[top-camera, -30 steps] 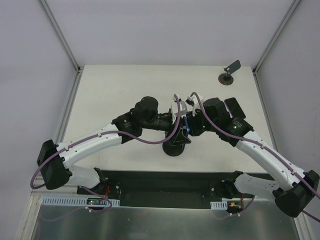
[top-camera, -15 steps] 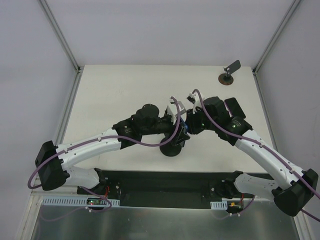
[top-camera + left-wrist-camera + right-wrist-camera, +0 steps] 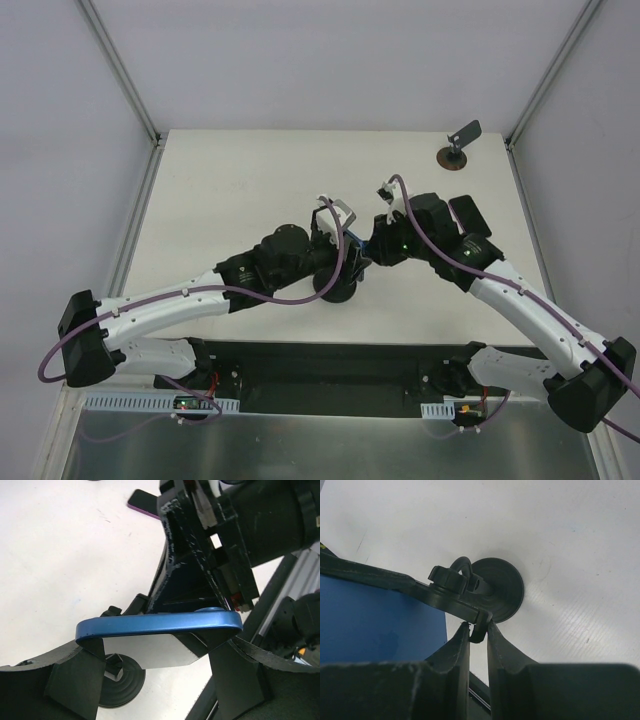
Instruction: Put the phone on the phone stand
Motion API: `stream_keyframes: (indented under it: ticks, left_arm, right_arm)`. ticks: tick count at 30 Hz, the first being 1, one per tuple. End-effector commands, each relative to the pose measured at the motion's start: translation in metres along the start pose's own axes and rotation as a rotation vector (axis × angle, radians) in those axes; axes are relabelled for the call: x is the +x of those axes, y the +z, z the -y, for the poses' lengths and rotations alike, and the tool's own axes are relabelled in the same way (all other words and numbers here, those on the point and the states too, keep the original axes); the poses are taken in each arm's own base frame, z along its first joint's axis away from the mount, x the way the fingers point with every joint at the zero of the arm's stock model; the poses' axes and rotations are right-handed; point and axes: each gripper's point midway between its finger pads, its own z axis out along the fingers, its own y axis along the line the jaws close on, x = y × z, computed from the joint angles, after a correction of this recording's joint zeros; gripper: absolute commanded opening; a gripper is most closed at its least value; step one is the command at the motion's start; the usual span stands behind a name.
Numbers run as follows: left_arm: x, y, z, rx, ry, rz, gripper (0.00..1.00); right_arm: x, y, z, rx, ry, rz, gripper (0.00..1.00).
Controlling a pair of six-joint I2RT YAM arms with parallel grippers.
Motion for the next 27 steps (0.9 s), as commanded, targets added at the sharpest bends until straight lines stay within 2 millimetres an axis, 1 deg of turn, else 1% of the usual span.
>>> stream_keyframes:
  ticks: [1, 2, 3, 6, 7, 8, 10, 11, 13, 14, 15, 18, 20, 24, 25, 26, 27]
  left_arm:
    - [-0.034, -0.011, -0.053, -0.288, -0.003, 0.146, 0.00]
    - [-0.031, -0.011, -0.057, -0.315, -0.005, 0.144, 0.00]
    - [-0.031, -0.013, -0.069, -0.389, -0.005, 0.150, 0.00]
    - [-0.029, -0.018, -0.091, -0.546, 0.013, 0.153, 0.00]
    - [-0.028, -0.019, -0.093, -0.583, 0.024, 0.151, 0.00]
    - [-0.025, -0.015, -0.098, -0.625, 0.044, 0.136, 0.00]
    - [-0.020, -0.015, -0.108, -0.703, 0.078, 0.109, 0.00]
    - [-0.015, -0.011, -0.110, -0.724, 0.108, 0.087, 0.00]
    - [-0.011, -0.010, -0.114, -0.764, 0.115, 0.082, 0.00]
    - [-0.003, -0.007, -0.117, -0.777, 0.135, 0.064, 0.00]
    - [0.001, -0.006, -0.118, -0.784, 0.142, 0.062, 0.00]
    - [0.012, 0.004, -0.118, -0.764, 0.171, 0.056, 0.00]
    - [0.018, 0.010, -0.115, -0.732, 0.210, 0.027, 0.00]
    - [0.022, 0.011, -0.107, -0.668, 0.194, 0.014, 0.00]
    - [0.023, 0.012, -0.106, -0.657, 0.197, 0.005, 0.00]
    - [0.023, 0.010, -0.102, -0.639, 0.169, 0.001, 0.00]
    - [0.024, 0.015, -0.090, -0.558, 0.157, -0.005, 0.00]
  right_arm:
    - [-0.011, -0.014, -0.018, -0.065, 0.027, 0.052, 0.01]
    - [-0.010, -0.014, -0.020, -0.067, 0.029, 0.052, 0.00]
    - [-0.010, -0.014, -0.021, -0.063, 0.026, 0.050, 0.00]
    - [-0.010, -0.015, -0.023, -0.016, 0.047, 0.072, 0.00]
    - [-0.012, -0.017, -0.024, -0.005, 0.055, 0.083, 0.00]
    - [-0.011, -0.016, -0.024, 0.038, 0.072, 0.103, 0.00]
    - [-0.018, -0.022, -0.031, 0.046, 0.072, 0.160, 0.00]
    - [-0.019, -0.024, -0.034, 0.082, 0.075, 0.194, 0.00]
    - [-0.022, -0.030, -0.037, 0.103, 0.082, 0.235, 0.00]
    - [-0.023, -0.032, -0.038, 0.129, 0.089, 0.268, 0.00]
    - [-0.023, -0.034, -0.039, 0.129, 0.099, 0.294, 0.00]
    - [-0.026, -0.039, -0.045, 0.120, 0.102, 0.350, 0.00]
    - [-0.026, -0.041, -0.043, 0.131, 0.088, 0.353, 0.00]
    - [-0.028, -0.044, -0.042, 0.108, 0.054, 0.364, 0.00]
    - [-0.025, -0.044, -0.042, 0.089, 0.043, 0.349, 0.00]
    - [-0.025, -0.044, -0.037, 0.094, 0.051, 0.349, 0.00]
    - [-0.025, -0.043, -0.036, 0.083, 0.049, 0.348, 0.00]
